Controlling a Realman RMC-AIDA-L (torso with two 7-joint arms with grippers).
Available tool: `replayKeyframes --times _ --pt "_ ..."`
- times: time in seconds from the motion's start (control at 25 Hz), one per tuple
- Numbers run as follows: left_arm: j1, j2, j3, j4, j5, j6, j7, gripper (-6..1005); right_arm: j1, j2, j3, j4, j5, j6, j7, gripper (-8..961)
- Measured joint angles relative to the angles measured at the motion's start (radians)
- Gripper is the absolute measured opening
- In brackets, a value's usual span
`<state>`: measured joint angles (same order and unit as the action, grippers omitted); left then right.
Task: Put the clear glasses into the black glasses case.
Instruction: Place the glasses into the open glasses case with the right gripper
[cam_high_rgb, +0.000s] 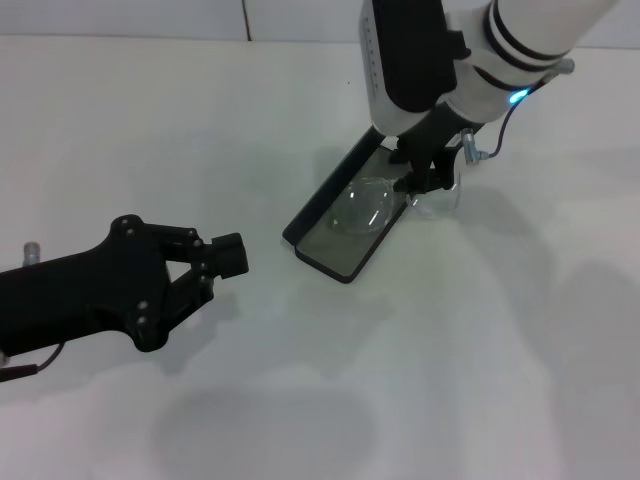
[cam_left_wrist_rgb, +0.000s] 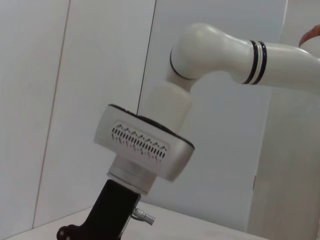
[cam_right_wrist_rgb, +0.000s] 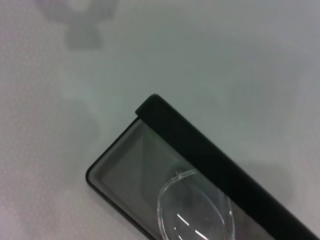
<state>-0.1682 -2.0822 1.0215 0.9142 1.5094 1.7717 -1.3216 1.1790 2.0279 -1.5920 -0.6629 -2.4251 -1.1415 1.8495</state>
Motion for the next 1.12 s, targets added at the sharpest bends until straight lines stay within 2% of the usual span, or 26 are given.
replayKeyframes --times 0.32,1.12 --pt "-0.002 -0.001 0.000 0.000 -0.001 0.000 0.000 60 -0.039 0.000 -0.109 -0.005 0.055 0.085 -0.001 291" --pt "-0.003 -0.004 0.000 -0.004 -0.005 0.000 0.001 60 -0.058 0.000 -0.181 0.002 0.099 0.172 -0.005 293"
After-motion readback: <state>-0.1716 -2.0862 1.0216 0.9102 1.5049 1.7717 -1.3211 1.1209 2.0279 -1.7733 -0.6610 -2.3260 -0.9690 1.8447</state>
